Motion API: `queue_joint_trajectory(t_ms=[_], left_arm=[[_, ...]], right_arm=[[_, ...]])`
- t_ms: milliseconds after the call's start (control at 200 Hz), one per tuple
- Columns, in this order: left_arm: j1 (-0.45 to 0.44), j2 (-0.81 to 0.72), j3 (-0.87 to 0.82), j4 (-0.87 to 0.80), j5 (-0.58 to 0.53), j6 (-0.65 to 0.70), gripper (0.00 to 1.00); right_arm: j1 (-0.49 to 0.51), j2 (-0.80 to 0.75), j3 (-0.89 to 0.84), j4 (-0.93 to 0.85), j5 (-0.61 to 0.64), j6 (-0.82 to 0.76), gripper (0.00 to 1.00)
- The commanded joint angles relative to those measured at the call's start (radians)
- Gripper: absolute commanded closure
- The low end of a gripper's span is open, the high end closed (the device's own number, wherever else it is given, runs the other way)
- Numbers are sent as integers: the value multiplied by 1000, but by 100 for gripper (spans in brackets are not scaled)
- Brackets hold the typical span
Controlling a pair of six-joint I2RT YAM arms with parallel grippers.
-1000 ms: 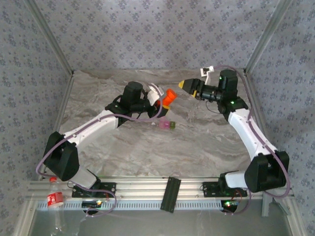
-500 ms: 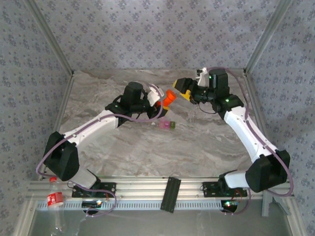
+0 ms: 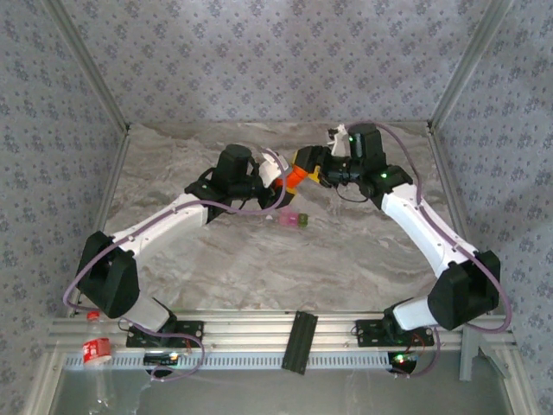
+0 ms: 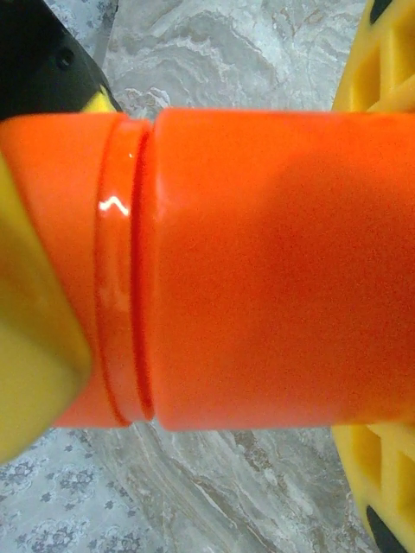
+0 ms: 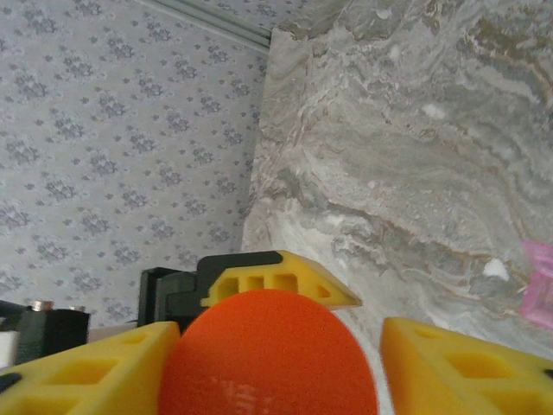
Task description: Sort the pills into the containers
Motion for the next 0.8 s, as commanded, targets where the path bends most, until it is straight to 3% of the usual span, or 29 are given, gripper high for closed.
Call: queue_joint_trajectory(t_ms=[0,185,345,480,545,660,794], left_arm=[[-3,1,34,23,6,12,100],[-3,-6,33,25,23,6,100],[-2,-17,36,23,81,-21,100],[-3,-21,37,18,112,-40,100],[-3,-21,34,16,112,-39,100],[-2,-21,30,16,88,-33,100],[-3,-20,22,19,30,-8,100]], right_arm=[[5,-1,18,-8,0,-15,47],[-20,-8,-12,52,-29,-103,60],[-82,-14,-132,317,-253,-353,58],[-150,17,-175,425,-366,-341,56],[-158,25,-168,431,-374,-304,50],[-163,-9,-164,424,-330,-233,26],[-193,-62,-146,310,-221,-79,21]])
